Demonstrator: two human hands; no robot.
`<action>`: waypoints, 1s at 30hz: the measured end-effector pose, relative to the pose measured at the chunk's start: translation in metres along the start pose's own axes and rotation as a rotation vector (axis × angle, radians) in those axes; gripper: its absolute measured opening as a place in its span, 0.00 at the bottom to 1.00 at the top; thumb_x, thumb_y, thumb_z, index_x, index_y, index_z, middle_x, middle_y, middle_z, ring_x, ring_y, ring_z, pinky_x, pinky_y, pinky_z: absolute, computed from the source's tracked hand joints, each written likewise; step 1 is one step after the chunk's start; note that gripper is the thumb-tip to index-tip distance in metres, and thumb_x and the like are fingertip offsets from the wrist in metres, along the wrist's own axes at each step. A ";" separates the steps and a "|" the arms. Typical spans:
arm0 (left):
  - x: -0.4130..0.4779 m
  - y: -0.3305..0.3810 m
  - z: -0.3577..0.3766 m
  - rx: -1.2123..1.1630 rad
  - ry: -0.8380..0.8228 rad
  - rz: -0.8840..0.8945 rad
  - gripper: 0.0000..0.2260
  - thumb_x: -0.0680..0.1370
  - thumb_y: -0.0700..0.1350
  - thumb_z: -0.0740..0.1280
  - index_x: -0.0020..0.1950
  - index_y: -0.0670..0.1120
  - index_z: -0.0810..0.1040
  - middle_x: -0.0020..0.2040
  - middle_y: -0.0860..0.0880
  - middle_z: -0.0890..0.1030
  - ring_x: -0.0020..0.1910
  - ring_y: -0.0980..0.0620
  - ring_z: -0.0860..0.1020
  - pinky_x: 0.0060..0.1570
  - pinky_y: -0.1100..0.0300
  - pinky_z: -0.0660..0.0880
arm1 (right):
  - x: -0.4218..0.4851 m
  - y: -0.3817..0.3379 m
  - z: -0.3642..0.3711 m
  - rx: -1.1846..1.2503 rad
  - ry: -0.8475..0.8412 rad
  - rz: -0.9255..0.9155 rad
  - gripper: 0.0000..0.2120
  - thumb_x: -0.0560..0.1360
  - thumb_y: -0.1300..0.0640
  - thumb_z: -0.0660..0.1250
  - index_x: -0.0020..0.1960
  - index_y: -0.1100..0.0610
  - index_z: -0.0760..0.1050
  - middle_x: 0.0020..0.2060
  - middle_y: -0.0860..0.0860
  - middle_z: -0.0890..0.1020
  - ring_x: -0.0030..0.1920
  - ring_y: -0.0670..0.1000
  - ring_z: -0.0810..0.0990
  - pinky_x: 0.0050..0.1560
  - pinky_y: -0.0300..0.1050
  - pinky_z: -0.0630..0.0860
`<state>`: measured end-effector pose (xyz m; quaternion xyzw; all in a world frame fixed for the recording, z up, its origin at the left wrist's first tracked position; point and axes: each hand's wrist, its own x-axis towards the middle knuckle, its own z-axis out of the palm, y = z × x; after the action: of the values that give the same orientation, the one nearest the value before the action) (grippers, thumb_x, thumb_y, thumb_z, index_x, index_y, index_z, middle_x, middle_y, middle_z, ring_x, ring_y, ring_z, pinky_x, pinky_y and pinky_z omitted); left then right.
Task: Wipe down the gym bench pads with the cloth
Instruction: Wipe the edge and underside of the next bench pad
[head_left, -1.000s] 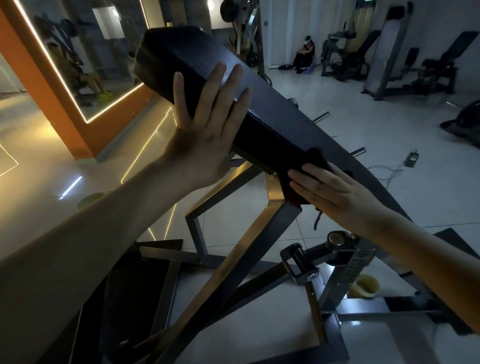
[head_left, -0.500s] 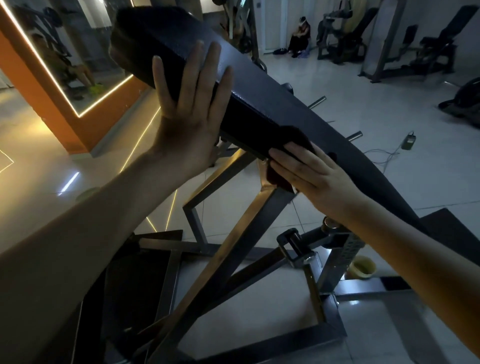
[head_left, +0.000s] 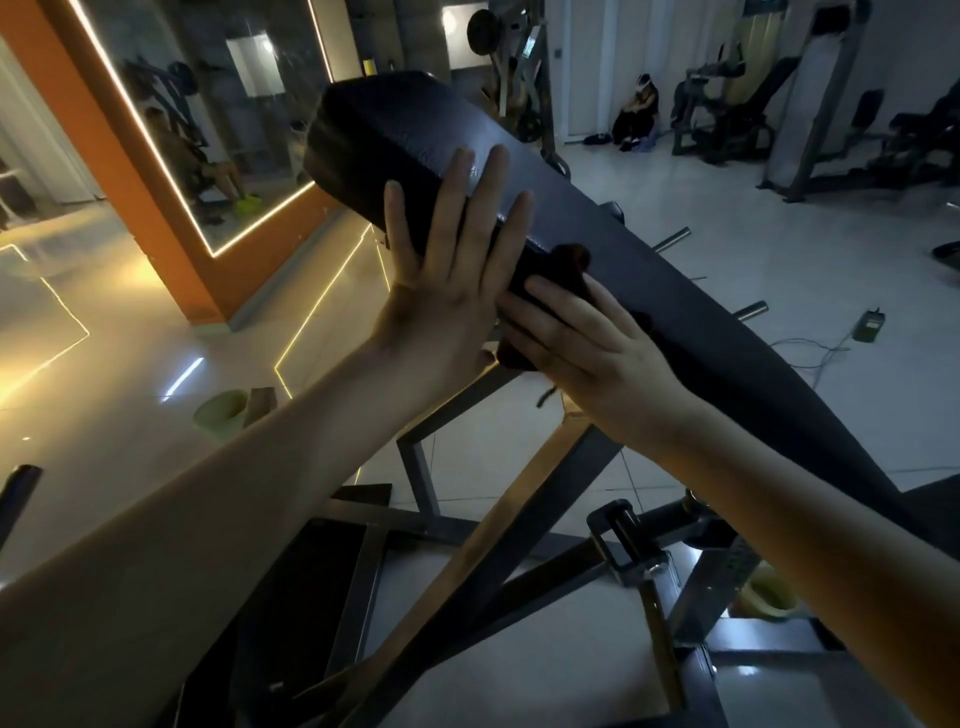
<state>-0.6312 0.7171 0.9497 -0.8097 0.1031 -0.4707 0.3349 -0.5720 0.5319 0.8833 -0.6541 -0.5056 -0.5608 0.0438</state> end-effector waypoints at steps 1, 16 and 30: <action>0.000 0.000 -0.001 0.021 0.013 0.003 0.41 0.76 0.63 0.59 0.79 0.39 0.52 0.77 0.36 0.60 0.75 0.35 0.63 0.68 0.32 0.59 | 0.008 -0.003 0.003 0.002 0.044 0.021 0.15 0.82 0.64 0.61 0.67 0.59 0.74 0.67 0.54 0.75 0.70 0.56 0.68 0.73 0.57 0.63; -0.002 0.002 0.010 -0.137 -0.005 0.003 0.39 0.75 0.58 0.56 0.79 0.38 0.50 0.78 0.32 0.55 0.76 0.31 0.53 0.68 0.31 0.41 | -0.121 0.020 -0.048 0.004 -0.323 0.043 0.19 0.85 0.64 0.48 0.75 0.58 0.59 0.72 0.53 0.66 0.78 0.51 0.53 0.77 0.54 0.53; 0.000 0.004 0.008 -0.129 0.006 -0.016 0.37 0.76 0.57 0.54 0.78 0.37 0.52 0.76 0.31 0.60 0.74 0.29 0.59 0.63 0.26 0.47 | -0.013 0.001 -0.013 0.066 -0.067 0.015 0.15 0.82 0.65 0.60 0.68 0.61 0.73 0.68 0.56 0.75 0.72 0.56 0.67 0.73 0.58 0.64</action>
<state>-0.6238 0.7176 0.9449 -0.8290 0.1278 -0.4683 0.2778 -0.5787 0.5154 0.8789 -0.6747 -0.5199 -0.5213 0.0524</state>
